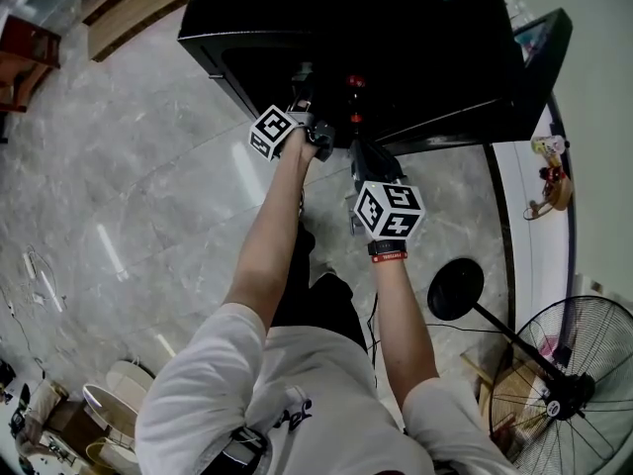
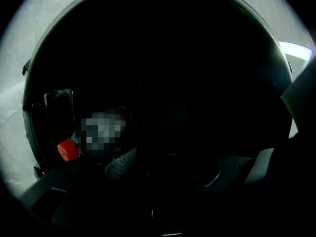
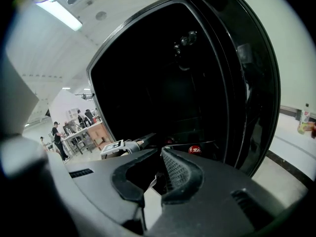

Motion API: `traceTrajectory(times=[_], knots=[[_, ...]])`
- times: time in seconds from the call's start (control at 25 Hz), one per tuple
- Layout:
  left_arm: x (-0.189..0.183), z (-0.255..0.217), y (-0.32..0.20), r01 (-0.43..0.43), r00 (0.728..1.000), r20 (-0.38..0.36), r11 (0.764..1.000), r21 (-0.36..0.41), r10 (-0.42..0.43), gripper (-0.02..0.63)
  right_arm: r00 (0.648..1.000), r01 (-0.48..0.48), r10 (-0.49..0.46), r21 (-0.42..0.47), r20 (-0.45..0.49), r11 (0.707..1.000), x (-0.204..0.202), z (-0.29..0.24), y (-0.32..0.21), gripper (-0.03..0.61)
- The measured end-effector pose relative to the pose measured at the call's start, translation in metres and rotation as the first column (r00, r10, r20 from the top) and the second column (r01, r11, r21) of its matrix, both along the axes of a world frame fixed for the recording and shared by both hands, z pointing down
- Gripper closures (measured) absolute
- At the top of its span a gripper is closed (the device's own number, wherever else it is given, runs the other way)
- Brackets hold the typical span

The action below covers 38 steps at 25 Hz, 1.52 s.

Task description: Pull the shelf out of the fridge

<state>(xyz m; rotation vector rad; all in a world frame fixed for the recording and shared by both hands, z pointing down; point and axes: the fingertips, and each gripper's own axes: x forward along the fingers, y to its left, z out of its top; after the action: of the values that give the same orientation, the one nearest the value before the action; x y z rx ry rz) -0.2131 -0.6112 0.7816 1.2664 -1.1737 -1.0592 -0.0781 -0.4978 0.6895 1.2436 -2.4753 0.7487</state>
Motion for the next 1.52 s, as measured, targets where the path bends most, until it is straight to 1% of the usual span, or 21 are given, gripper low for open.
traceTrajectory(times=[0.12,0.32,0.48,0.84,1.08,1.2,1.28,1.36,1.4,1.48,1.52], knots=[[-0.001,-0.001,-0.01,0.013,1.0,-0.017,1.0,0.021,-0.012,0.353,1.0,-0.007,0.007,-0.004,0.005,1.0,0.002,0.002,-0.005,0.549],[-0.005,0.001,-0.024,0.011,1.0,-0.015,1.0,0.017,-0.011,0.354,1.0,-0.01,0.01,-0.016,0.004,1.0,0.001,0.008,-0.011,0.549],[-0.01,0.01,-0.037,0.031,0.999,-0.038,0.999,0.017,-0.03,0.354,1.0,-0.019,0.019,-0.027,0.006,0.999,0.0,0.016,-0.02,0.549],[-0.009,0.008,-0.059,0.039,0.999,-0.035,0.998,0.044,-0.037,0.354,0.999,-0.026,0.027,-0.024,0.032,0.999,-0.003,0.02,-0.038,0.549],[-0.015,0.002,-0.071,0.083,0.995,-0.07,0.992,0.098,-0.076,0.354,0.999,-0.017,0.018,-0.027,0.041,1.0,-0.004,0.022,-0.04,0.549],[-0.022,0.001,-0.073,0.126,0.988,-0.108,0.986,0.112,-0.114,0.356,0.999,-0.019,0.02,-0.034,0.037,0.999,-0.003,0.025,-0.037,0.549],[-0.023,0.002,-0.073,0.138,0.985,-0.116,0.984,0.116,-0.125,0.376,0.999,-0.023,0.025,-0.036,0.032,0.999,0.0,0.025,-0.037,0.549],[-0.023,0.007,-0.074,0.131,0.987,-0.111,0.986,0.1,-0.12,0.396,0.999,-0.028,0.029,-0.038,0.029,0.999,0.003,0.025,-0.036,0.549],[-0.023,0.011,-0.075,0.13,0.987,-0.104,0.988,0.085,-0.122,0.428,0.999,-0.03,0.031,-0.04,0.029,0.999,0.005,0.026,-0.036,0.549],[-0.026,0.015,-0.078,0.128,0.99,-0.065,0.99,0.059,-0.124,0.553,0.999,-0.034,0.035,-0.043,0.03,0.998,0.008,0.029,-0.037,0.549],[-0.026,0.016,-0.079,0.123,0.992,-0.042,0.991,0.052,-0.121,0.584,0.999,-0.034,0.036,-0.045,0.03,0.998,0.009,0.03,-0.038,0.549]])
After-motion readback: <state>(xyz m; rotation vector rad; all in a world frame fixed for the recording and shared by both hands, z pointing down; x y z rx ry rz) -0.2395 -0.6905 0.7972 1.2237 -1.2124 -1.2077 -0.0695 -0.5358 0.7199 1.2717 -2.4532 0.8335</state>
